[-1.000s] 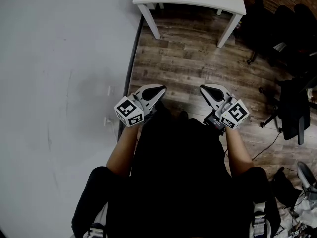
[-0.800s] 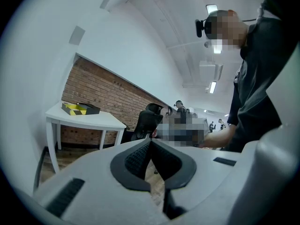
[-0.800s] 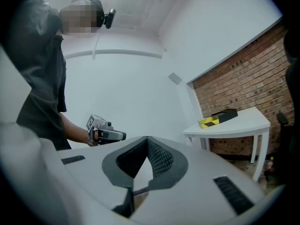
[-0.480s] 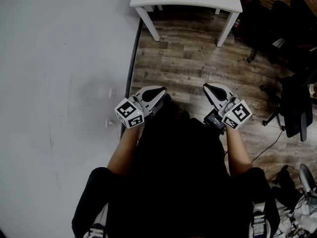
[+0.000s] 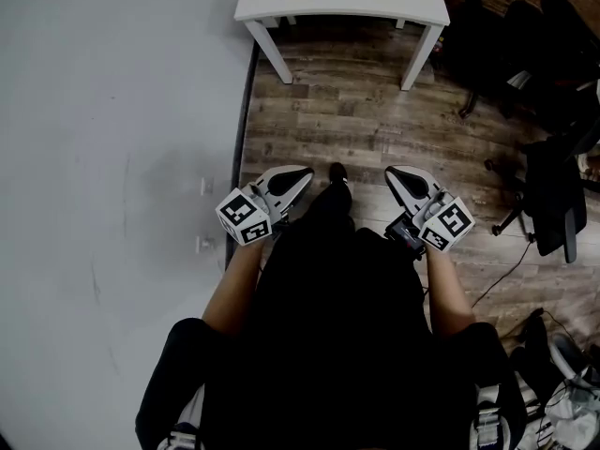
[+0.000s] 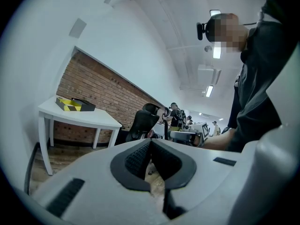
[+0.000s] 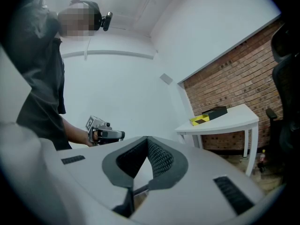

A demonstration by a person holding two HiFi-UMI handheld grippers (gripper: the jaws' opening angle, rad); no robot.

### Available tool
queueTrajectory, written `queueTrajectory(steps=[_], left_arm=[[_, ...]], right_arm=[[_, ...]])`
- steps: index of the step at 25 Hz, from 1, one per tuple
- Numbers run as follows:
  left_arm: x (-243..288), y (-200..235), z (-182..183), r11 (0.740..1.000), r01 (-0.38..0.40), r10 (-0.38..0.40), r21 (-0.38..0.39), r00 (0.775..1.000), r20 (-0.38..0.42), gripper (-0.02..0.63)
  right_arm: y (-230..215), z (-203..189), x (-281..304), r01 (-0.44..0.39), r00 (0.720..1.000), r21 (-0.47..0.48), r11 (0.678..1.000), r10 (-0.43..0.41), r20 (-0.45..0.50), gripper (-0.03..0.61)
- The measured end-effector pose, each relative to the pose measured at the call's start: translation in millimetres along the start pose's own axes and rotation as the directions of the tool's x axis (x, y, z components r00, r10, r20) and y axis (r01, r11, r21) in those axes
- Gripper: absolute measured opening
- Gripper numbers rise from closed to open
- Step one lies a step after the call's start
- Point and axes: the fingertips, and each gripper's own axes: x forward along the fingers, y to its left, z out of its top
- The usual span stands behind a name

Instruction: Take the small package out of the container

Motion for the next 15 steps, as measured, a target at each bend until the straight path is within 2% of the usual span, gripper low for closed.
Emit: queueTrajectory(steps=[8,15], left_arm=[[21,52,2,0.997,-0.020,0.022,-0.079,0.999,0.030,0.015],[28,135,13,0.989,-0.064,0.072,-0.133,0.996,0.049,0.015]], right_arm=[[-44,4,34,-0.018,0.998,0.009,1.000,0.018,-0.058,0.006],[-101,22,106,-0.054,0.993,-0.003,0.999,0.053,-0.104,0.006]])
